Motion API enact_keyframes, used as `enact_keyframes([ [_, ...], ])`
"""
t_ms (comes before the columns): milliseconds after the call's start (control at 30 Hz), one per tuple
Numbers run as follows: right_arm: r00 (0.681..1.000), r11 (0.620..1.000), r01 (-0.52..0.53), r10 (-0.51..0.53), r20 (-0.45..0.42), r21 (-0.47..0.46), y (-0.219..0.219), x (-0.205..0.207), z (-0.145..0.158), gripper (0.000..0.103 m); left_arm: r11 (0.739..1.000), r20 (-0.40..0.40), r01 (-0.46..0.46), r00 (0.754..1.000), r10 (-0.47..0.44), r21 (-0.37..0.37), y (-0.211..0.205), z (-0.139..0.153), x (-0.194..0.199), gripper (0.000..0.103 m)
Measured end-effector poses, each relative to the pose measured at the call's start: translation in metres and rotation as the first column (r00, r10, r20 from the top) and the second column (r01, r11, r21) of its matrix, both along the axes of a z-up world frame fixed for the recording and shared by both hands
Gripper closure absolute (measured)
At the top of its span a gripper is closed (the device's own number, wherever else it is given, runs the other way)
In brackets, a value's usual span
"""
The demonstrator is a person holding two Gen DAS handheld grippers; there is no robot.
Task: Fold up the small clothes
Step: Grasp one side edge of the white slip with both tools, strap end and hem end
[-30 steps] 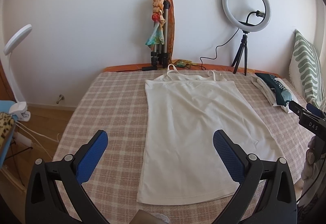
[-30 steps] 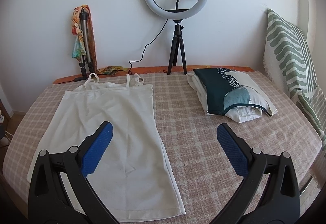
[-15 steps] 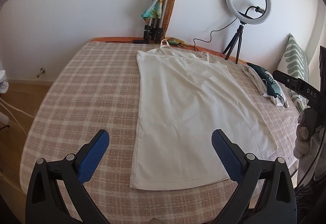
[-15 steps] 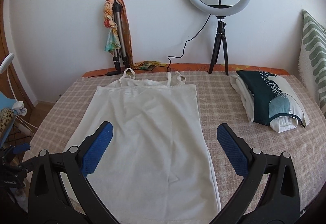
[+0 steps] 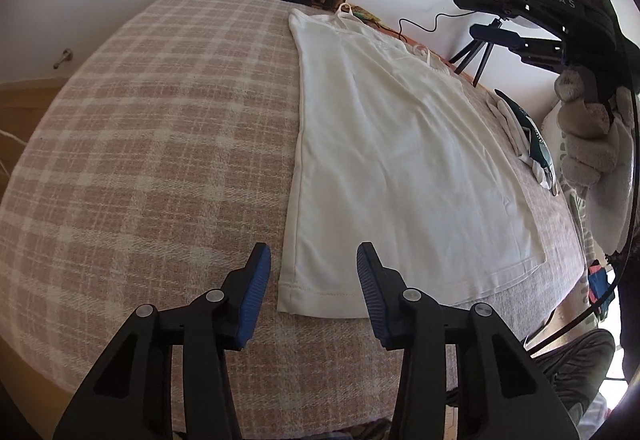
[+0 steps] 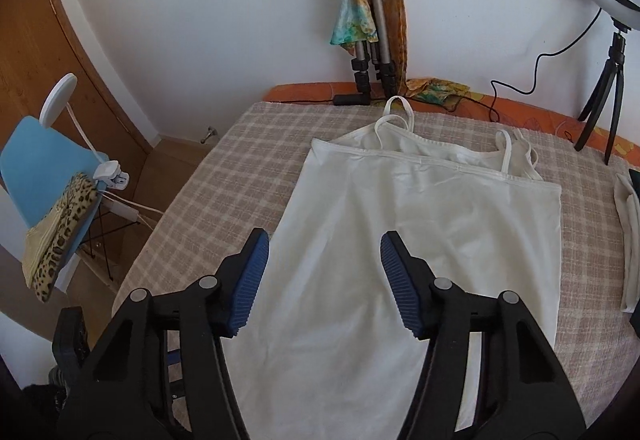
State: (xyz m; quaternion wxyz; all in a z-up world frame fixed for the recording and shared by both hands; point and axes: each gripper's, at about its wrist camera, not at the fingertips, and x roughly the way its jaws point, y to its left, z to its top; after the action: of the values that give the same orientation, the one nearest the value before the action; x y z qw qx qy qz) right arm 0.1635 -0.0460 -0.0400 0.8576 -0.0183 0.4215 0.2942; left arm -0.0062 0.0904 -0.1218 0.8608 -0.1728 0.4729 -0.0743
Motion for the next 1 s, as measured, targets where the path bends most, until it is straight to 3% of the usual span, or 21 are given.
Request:
enact_keyframes([
  [233,0.992,0.999,-0.044,0.044,-0.118,-0.002,0.075,0.054,-0.015,0.043,0.999,-0.014,0.046,0.999,-0.047,-0.01,-0.001,-0.005,0.004,0.061],
  [500,0.981,0.998,-0.005,-0.006,-0.192,-0.056,0.116,0.103,-0.051,0.056,0.997,-0.011,0.032,0.999,-0.033,-0.075,0.015,-0.008,0.007,0.074],
  [733,0.978,0.991,0.011,-0.038,-0.204,-0.135,0.142,0.128,-0.077,0.06,0.986,-0.03,0.013,0.999,-0.018,-0.165,0.023,-0.012,0.013,0.083],
  [867,0.978,0.983,0.019,-0.057,-0.199,-0.185,0.158,0.143,-0.092,0.061,0.977,-0.042,0.009,0.999,-0.018,-0.212,0.026,-0.014,0.016,0.097],
  [1000,0.977,0.969,0.03,-0.081,-0.199,-0.244,0.168,0.153,-0.106,0.061,0.967,-0.049,-0.003,0.999,-0.009,-0.255,0.029,-0.016,0.016,0.097],
])
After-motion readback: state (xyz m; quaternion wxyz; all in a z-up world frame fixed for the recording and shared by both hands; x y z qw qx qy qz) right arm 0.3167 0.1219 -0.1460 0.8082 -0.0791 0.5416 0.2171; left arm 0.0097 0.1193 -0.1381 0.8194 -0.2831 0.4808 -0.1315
